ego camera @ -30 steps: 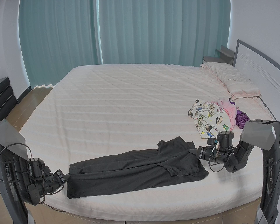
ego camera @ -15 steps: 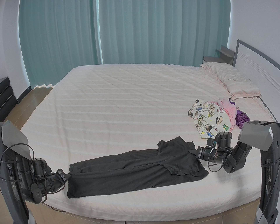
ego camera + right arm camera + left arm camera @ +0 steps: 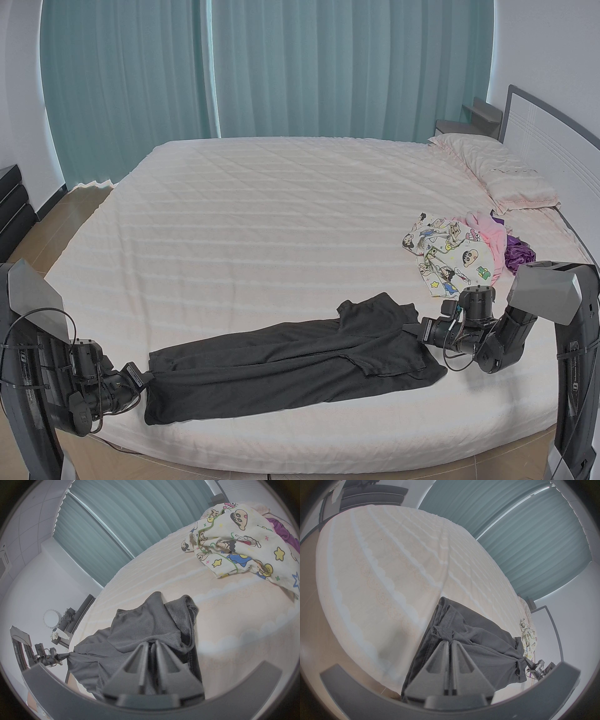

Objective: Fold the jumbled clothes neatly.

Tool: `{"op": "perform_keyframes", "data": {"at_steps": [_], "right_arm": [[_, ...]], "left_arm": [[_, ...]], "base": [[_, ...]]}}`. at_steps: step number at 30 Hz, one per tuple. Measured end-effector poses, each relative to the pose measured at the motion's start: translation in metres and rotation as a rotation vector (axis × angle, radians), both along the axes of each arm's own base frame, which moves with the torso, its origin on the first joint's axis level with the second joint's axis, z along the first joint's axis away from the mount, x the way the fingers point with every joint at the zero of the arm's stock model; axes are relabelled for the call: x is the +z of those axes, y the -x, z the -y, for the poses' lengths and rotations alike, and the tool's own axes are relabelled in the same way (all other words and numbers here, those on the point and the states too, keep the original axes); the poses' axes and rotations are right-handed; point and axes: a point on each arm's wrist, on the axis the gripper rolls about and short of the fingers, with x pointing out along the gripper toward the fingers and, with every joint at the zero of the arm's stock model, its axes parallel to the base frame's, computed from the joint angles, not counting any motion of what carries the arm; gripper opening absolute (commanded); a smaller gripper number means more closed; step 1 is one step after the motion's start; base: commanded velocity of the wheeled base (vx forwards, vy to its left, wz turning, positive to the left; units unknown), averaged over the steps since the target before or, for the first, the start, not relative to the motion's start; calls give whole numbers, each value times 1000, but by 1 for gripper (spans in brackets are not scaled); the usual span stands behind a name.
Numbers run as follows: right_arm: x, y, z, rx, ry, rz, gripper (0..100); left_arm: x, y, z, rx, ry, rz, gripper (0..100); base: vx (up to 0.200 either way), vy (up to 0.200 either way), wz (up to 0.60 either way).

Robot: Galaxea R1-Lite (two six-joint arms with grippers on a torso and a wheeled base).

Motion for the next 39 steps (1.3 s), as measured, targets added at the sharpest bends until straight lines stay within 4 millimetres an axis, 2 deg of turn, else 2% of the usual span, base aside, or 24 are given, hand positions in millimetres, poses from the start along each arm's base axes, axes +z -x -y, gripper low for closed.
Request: {"op": "perform_keyframes", "data": {"at_steps": [10, 16, 21, 26, 39], "right_arm": [[-1, -2, 1, -8, -6, 9, 100], [15, -4, 5, -62, -76, 6, 100], [26, -8, 6, -101, -135, 6, 100], [28, -11, 6, -116, -151, 9, 100], [25, -11, 7, -120, -151, 3, 100]], "left_arm": [[-4, 0, 0, 0, 2, -12, 100], [-2, 2, -1, 7, 8, -16, 100], [11, 2, -4, 52, 56, 22, 100], [24, 2, -7, 84, 84, 71, 100], [29, -3, -8, 91, 76, 104, 100]], "base": [[0, 0, 0], [0, 0, 0], [0, 0, 0], [0, 0, 0], [0, 0, 0]]}}
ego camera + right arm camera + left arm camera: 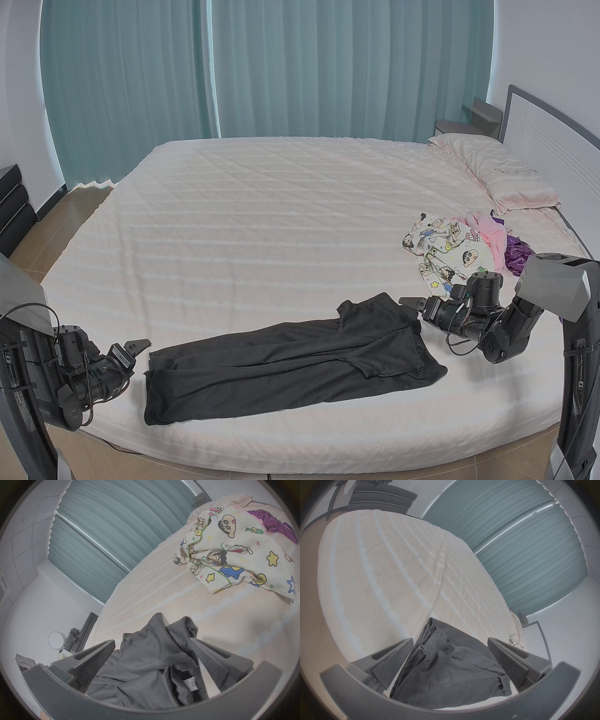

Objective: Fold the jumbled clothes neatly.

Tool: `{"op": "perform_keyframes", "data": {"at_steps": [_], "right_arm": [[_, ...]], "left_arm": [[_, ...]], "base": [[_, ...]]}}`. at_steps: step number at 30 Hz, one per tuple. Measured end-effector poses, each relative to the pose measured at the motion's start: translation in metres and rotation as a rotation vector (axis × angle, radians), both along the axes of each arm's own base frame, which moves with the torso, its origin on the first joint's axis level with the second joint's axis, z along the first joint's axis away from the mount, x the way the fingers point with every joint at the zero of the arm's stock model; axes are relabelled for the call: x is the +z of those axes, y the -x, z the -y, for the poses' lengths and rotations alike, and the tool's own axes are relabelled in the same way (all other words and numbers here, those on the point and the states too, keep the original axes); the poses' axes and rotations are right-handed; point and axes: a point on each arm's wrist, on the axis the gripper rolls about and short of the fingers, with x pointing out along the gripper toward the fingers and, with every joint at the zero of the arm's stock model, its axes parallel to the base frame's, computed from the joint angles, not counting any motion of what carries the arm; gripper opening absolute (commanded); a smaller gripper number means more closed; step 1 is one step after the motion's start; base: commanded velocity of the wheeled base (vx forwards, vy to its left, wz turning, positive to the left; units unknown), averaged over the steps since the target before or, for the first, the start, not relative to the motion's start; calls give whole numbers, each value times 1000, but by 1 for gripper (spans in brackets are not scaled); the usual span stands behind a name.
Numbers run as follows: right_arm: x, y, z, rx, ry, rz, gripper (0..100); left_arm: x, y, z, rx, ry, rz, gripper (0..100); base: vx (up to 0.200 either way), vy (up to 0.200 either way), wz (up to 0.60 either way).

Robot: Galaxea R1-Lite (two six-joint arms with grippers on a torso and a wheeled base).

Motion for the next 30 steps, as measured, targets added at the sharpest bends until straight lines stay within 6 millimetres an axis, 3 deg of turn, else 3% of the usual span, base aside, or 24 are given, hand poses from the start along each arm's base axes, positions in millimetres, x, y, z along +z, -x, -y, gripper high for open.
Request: {"op": "perform_keyframes", "data": {"at_steps": [13, 25, 30], "right_arm": [[-4, 1, -2, 3, 3, -11, 100], [-5, 2, -2, 3, 5, -15, 100], [-6, 3, -2, 3, 5, -18, 100]], "left_arm": [[-1, -8, 1, 35, 62, 8, 100], [-1, -8, 4, 25, 56, 8, 100], [-2, -10, 6, 31, 45, 6, 100]], "base": [[0, 0, 0], [200, 0, 0], [0, 0, 0]]}}
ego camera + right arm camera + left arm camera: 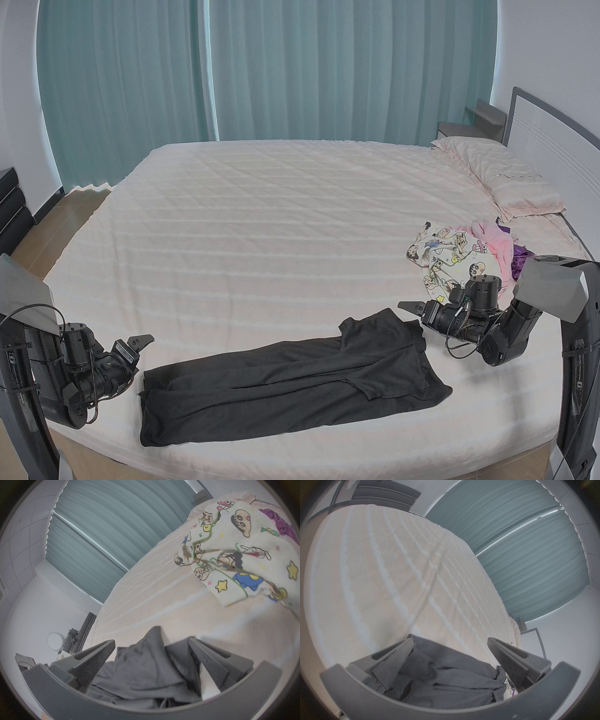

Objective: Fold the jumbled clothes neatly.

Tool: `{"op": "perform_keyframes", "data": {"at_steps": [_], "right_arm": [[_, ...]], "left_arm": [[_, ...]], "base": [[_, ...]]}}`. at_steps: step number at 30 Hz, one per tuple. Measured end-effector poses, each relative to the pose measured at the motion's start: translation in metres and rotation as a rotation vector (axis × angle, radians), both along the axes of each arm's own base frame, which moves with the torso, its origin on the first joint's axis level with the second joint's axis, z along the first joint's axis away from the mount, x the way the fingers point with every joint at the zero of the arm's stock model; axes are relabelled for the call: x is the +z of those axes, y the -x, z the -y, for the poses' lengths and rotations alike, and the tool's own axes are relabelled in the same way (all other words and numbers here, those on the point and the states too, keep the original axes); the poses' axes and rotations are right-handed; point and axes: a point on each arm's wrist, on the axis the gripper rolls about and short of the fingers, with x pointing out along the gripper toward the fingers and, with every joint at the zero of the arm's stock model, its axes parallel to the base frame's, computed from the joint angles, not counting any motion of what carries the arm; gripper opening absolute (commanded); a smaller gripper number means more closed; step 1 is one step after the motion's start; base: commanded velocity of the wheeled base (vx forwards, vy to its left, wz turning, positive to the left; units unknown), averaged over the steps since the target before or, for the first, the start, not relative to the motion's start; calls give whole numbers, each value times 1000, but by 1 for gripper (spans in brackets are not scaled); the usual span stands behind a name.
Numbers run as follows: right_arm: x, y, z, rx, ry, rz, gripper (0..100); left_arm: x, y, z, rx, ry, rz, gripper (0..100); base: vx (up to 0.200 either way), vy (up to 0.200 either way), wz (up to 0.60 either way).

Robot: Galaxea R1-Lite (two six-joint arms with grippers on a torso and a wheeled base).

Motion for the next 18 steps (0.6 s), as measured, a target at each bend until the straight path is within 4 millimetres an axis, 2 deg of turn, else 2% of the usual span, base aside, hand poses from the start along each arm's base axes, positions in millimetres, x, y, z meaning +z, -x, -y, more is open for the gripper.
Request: {"op": "perform_keyframes", "data": {"at_steps": [8, 14, 18], "right_arm": [[0, 1, 0, 1, 0, -2, 100], [-1, 1, 0, 1, 1, -3, 100], [-1, 1, 0, 0, 1, -3, 100]], "left_arm": [[-4, 5, 9, -36, -25, -31, 100], [-8, 22, 21, -131, -114, -85, 100], [-11, 28, 25, -136, -141, -121, 100]], "base": [[0, 0, 0], [0, 0, 0], [0, 0, 0]]}}
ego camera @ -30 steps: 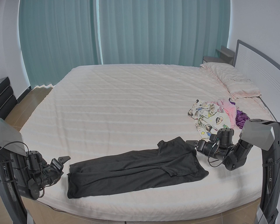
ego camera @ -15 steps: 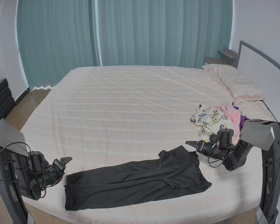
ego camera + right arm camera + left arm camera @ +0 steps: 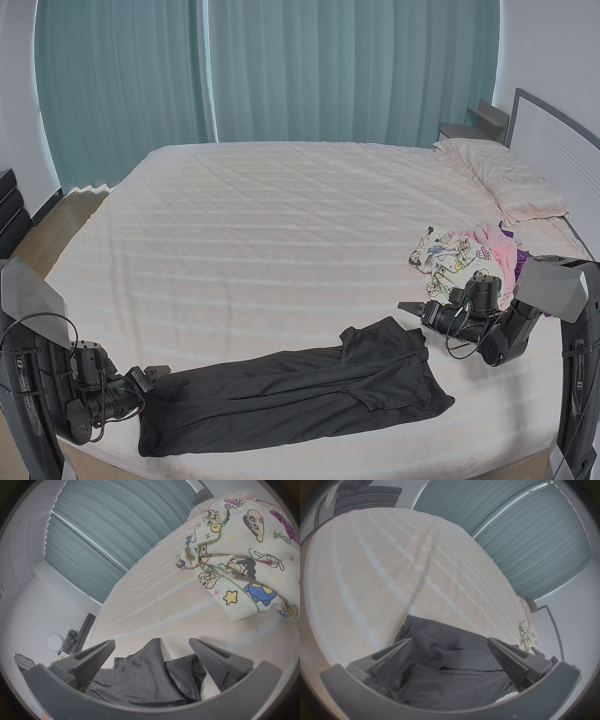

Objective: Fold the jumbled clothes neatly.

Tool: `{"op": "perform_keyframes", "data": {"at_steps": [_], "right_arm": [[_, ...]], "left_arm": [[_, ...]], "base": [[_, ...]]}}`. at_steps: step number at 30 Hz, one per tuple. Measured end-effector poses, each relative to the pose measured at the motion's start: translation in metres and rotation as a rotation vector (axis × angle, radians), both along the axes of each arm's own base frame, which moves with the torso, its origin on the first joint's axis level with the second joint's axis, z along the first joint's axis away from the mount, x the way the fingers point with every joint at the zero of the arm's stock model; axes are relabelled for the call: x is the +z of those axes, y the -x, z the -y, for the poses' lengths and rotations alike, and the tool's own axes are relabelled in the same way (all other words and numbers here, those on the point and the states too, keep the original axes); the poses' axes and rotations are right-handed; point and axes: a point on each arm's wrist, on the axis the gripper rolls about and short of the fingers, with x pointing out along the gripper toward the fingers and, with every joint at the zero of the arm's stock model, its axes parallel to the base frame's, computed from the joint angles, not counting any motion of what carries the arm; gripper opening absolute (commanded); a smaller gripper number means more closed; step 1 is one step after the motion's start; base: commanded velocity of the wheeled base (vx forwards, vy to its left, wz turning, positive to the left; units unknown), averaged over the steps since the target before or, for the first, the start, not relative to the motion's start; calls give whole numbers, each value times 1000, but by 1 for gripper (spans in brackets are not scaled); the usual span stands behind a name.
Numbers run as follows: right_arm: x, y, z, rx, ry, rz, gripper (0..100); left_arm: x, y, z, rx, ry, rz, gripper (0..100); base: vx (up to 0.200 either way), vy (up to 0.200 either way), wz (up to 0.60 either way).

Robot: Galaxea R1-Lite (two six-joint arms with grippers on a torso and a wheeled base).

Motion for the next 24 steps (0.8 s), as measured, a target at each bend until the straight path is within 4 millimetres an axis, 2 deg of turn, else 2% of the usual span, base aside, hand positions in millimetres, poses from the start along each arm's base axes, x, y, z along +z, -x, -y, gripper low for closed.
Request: {"op": "perform_keyframes", "data": {"at_steps": [14, 19, 20, 24], "right_arm": [[-1, 0, 0, 0, 0, -3, 100], [-1, 1, 0, 0, 1, -4, 100], [-1, 1, 0, 1, 1, -4, 100], [-1, 1, 0, 2, 2, -5, 100]], "left_arm": [[-17, 7, 10, -2, -120, -88, 100], [-21, 0, 10, 23, -139, -76, 100], [-21, -2, 10, 29, -143, -74, 0], [-24, -6, 10, 47, -158, -68, 0]], "base": [[0, 0, 0], [0, 0, 0], [0, 0, 0], [0, 0, 0]]}}
